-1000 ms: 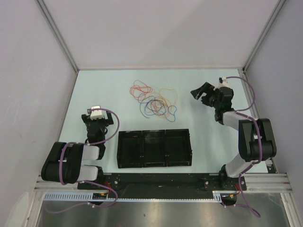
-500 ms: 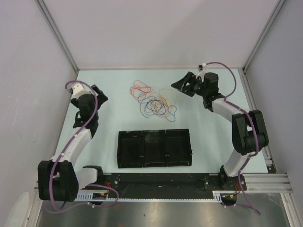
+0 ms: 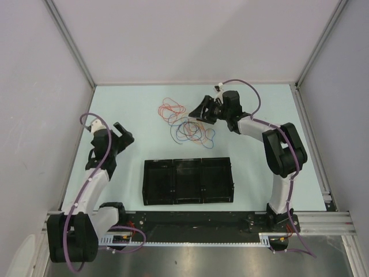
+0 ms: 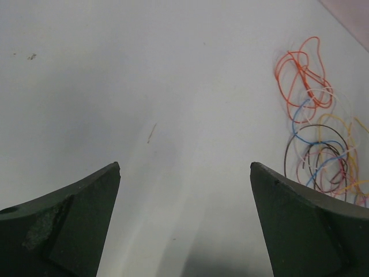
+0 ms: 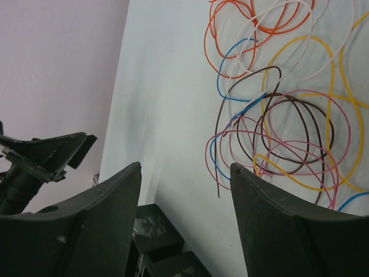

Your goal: Untangle the cables

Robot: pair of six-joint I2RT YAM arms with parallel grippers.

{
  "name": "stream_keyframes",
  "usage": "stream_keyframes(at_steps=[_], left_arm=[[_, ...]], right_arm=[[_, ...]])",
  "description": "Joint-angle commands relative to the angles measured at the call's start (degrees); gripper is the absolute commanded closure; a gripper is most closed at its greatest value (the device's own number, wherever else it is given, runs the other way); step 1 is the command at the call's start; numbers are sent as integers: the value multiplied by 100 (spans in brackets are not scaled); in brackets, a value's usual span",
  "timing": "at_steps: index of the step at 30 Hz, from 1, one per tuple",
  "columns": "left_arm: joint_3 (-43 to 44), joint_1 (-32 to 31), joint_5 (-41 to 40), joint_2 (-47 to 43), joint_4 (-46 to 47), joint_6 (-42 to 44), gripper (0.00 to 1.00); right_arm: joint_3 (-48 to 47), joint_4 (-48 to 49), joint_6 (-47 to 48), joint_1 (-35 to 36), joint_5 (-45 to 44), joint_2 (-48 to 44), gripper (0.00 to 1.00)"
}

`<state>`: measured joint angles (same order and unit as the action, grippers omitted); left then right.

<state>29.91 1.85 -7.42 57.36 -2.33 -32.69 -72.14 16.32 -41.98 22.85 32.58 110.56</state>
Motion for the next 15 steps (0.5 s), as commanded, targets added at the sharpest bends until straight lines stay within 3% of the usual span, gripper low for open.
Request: stream_keyframes(at_steps=[1, 10, 13, 15], left_arm=[[85, -367, 128, -348, -66, -45, 0], [348, -782, -5, -717, -523, 113, 0], [392, -835, 56, -823, -602, 148, 0], [419, -852, 57, -841, -672, 183, 0]], right_arm=[[-485, -172, 93, 131, -58, 360, 34], [-1337, -778, 251, 387, -304, 1072, 40], [-1644, -1103, 260, 422, -348, 1274, 47], [-1803, -1235, 295, 457, -366, 1353, 60]])
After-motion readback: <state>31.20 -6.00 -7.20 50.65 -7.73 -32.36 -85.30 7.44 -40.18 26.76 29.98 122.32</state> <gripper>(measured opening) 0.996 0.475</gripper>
